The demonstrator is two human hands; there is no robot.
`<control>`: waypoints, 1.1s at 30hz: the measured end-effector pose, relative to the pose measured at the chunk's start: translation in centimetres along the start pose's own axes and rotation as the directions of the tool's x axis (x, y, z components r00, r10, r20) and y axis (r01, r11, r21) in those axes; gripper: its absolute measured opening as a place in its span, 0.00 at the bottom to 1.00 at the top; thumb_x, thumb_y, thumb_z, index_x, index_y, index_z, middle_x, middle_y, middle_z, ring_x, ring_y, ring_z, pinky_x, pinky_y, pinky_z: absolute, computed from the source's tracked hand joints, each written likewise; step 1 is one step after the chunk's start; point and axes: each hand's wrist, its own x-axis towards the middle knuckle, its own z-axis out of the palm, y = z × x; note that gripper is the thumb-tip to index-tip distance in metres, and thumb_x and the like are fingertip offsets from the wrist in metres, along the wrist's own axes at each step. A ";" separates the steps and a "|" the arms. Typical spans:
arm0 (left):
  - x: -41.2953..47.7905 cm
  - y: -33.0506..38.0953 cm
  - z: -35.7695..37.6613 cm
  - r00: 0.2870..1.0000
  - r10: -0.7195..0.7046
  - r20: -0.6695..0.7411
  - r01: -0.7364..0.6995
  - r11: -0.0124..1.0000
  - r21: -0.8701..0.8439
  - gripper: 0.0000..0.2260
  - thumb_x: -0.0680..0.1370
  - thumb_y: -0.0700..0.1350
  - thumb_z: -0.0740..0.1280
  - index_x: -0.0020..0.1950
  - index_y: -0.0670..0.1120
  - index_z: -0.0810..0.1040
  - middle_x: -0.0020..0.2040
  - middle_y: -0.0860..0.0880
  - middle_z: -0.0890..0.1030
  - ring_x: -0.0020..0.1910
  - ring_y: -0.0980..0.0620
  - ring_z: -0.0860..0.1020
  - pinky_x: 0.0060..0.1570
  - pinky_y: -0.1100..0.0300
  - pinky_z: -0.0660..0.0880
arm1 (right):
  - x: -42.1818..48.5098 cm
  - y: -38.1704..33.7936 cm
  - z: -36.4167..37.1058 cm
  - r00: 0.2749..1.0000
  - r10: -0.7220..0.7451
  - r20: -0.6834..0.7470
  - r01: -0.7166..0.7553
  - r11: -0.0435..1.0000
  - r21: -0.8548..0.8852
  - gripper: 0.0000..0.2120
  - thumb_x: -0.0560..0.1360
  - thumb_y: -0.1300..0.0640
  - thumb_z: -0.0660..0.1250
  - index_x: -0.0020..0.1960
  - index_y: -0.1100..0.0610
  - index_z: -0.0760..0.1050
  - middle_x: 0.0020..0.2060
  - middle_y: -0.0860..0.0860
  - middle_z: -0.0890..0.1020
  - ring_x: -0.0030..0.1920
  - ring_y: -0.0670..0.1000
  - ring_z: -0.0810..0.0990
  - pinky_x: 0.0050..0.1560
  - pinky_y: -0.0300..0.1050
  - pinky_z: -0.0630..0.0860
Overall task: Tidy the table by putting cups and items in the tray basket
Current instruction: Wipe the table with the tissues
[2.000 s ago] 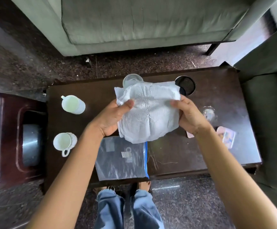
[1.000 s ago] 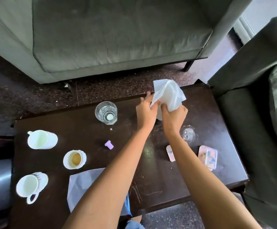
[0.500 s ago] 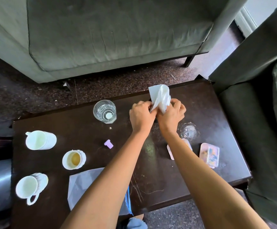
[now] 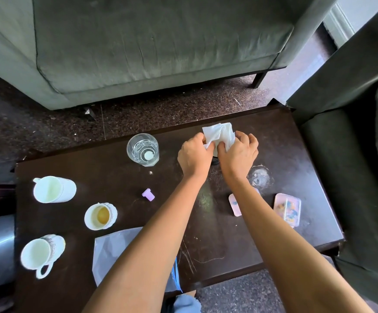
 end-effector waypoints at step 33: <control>-9.3 -19.6 -22.2 0.908 -0.322 -0.269 0.217 0.909 -0.357 0.04 0.77 0.46 0.63 0.47 0.48 0.78 0.40 0.53 0.82 0.39 0.54 0.78 0.40 0.60 0.72 | -19.8 -19.1 -0.1 0.762 -0.637 0.118 0.542 0.726 0.422 0.15 0.70 0.67 0.66 0.56 0.60 0.75 0.57 0.57 0.74 0.60 0.55 0.69 0.62 0.41 0.64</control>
